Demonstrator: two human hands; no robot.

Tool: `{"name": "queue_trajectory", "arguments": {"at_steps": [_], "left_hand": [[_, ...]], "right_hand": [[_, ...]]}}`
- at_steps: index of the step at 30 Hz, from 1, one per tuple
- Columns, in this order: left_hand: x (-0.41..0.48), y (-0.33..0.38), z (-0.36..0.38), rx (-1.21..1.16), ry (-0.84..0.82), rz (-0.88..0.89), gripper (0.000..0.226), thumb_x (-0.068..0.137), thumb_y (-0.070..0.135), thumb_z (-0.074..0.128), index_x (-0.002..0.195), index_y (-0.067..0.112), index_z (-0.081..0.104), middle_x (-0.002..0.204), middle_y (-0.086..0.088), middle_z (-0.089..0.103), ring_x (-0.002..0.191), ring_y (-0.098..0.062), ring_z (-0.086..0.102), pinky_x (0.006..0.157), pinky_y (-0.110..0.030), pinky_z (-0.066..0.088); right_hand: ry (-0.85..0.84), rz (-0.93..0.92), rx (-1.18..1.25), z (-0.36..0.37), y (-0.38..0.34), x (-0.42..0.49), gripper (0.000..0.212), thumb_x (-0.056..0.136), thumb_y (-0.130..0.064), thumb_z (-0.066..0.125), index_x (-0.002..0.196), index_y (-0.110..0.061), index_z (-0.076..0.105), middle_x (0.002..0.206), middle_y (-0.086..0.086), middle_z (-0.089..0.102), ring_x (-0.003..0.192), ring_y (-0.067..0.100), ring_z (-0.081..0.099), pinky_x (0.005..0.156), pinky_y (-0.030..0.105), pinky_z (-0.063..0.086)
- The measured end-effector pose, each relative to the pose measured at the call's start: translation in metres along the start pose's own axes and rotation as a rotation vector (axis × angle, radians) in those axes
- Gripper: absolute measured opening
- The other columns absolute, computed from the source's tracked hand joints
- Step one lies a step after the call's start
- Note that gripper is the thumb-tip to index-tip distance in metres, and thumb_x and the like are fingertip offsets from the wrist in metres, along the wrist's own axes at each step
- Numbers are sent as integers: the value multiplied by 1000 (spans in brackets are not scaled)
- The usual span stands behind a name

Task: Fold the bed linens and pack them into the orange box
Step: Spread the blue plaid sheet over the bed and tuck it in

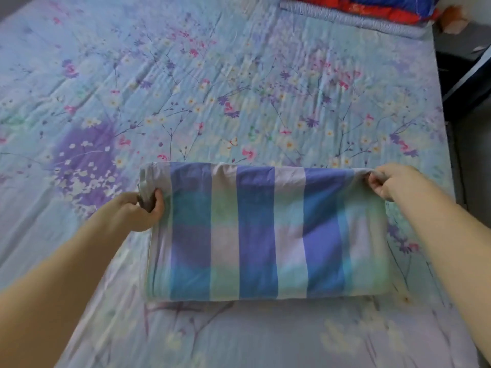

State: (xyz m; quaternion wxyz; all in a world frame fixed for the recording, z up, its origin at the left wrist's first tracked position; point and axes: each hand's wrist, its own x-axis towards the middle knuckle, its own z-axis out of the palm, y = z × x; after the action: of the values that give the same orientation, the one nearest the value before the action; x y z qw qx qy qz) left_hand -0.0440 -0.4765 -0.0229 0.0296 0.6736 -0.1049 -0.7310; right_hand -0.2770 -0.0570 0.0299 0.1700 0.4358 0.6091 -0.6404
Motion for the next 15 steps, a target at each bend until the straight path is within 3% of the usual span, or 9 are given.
{"name": "queue_trajectory", "arguments": {"at_steps": [1,3,4,6,7,9,11,13,15], "left_hand": [[1,2,10,-60,-53,21,13,89,6,50,92,2,62,68,-9,67,59,-24,66,50,-30,55],[13,-11,27,165,-16,223,35,96,14,37,127,0,45,98,-20,63,85,-33,67,73,-36,57],[19,-14,34,234,-26,322,46,96,17,35,139,0,31,109,-23,56,96,-35,63,82,-37,55],[29,-29,42,527,54,579,56,94,21,37,144,0,25,109,-26,54,92,-36,60,78,-34,53],[29,-41,41,755,179,814,58,92,23,40,144,1,27,110,-27,55,93,-38,58,77,-38,52],[33,-70,40,1234,392,1442,57,92,29,42,145,11,32,126,-27,50,112,-42,48,94,-44,38],[38,-103,48,1598,219,1872,54,91,35,38,142,19,40,139,-20,46,126,-41,41,105,-49,26],[65,-128,66,1884,20,1913,53,92,41,32,142,25,40,147,-12,40,136,-37,32,111,-59,14],[86,-137,80,2092,-15,1725,60,92,52,16,147,32,27,155,-5,26,144,-29,17,112,-63,1]], "right_hand": [[-42,-45,-17,12,4,17,25,98,1,37,76,-4,46,36,7,52,23,6,46,39,14,44],[-100,-166,-94,34,19,45,9,97,-3,44,103,-4,51,74,9,65,47,6,61,51,15,50],[-78,-207,-192,42,28,58,21,94,-10,52,115,-7,52,95,9,63,64,12,65,60,21,54],[54,-360,-491,45,57,73,39,87,-26,62,123,-13,54,115,12,62,91,27,63,74,33,51],[141,-536,-733,46,73,71,43,87,-30,59,127,-14,53,120,14,61,101,32,60,80,35,47],[244,-979,-1050,53,110,56,48,91,-33,48,136,-14,49,126,19,58,112,38,55,92,41,42],[123,-1302,-1174,67,148,41,53,90,-40,39,137,-16,50,133,19,54,120,39,52,102,50,36],[2,-1422,-1339,81,183,45,52,89,-44,36,134,-23,52,137,14,52,126,35,49,107,56,27],[-10,-1432,-1470,75,198,58,49,91,-46,37,132,-26,55,139,10,51,129,30,47,109,58,23]]}}
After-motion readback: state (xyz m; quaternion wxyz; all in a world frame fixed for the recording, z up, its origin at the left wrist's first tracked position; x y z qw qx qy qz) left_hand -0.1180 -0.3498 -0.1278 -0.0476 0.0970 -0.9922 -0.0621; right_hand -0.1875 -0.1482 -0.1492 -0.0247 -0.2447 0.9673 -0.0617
